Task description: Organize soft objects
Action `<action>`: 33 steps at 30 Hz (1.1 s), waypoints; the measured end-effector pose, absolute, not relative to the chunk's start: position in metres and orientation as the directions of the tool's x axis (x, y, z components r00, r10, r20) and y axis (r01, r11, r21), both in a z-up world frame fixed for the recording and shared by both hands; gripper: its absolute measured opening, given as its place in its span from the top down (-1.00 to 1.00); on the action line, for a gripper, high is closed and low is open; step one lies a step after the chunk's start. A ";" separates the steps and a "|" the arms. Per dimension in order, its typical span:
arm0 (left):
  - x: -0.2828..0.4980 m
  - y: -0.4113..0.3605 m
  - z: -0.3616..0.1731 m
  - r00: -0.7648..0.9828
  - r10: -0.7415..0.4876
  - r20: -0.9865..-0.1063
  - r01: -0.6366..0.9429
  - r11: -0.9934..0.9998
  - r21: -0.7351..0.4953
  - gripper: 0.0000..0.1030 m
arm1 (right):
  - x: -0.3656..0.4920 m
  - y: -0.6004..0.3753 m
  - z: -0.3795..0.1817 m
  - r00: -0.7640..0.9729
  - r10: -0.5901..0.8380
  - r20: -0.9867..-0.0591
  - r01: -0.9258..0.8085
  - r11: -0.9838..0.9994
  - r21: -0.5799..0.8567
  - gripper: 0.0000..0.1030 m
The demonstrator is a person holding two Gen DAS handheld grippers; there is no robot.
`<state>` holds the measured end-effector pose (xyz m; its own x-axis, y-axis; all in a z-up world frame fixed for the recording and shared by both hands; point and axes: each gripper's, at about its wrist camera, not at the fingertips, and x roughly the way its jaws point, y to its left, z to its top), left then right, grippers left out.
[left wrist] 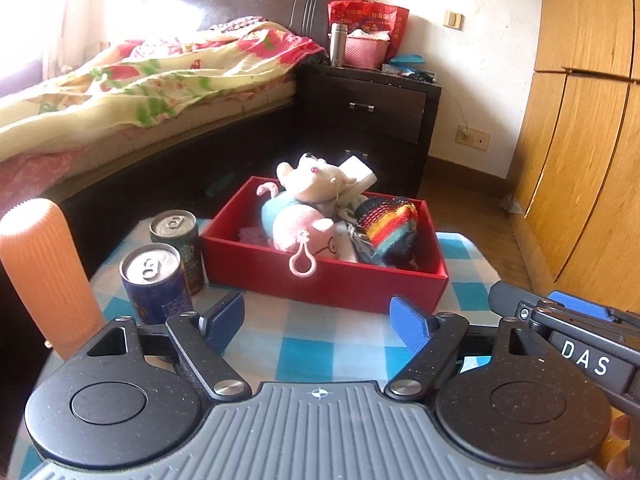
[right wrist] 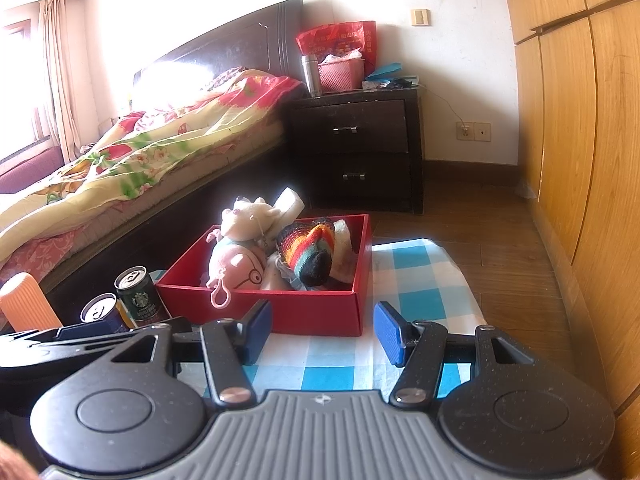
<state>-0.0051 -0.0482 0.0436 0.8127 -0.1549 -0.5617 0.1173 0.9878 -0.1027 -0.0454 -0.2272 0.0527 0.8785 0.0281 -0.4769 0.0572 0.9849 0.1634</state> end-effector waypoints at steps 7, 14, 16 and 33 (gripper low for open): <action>-0.009 -0.044 0.044 0.829 -0.192 -0.526 0.136 0.980 -0.144 -0.49 | -0.049 -0.227 0.055 0.889 0.037 -0.456 0.051 0.983 0.178 0.34; -0.010 -0.035 0.049 0.845 -0.201 -0.496 0.131 0.976 -0.173 -0.90 | -0.057 -0.231 0.063 0.918 0.050 -0.392 0.039 0.976 0.215 0.32; -0.009 -0.028 0.051 0.845 -0.232 -0.482 0.155 0.968 -0.195 -0.89 | -0.061 -0.234 0.068 0.932 0.040 -0.361 0.047 0.972 0.229 0.30; -0.001 -0.012 0.047 0.824 -0.187 -0.535 0.068 0.970 -0.234 -0.89 | -0.057 -0.251 0.063 0.920 0.005 -0.393 0.103 0.962 0.254 0.23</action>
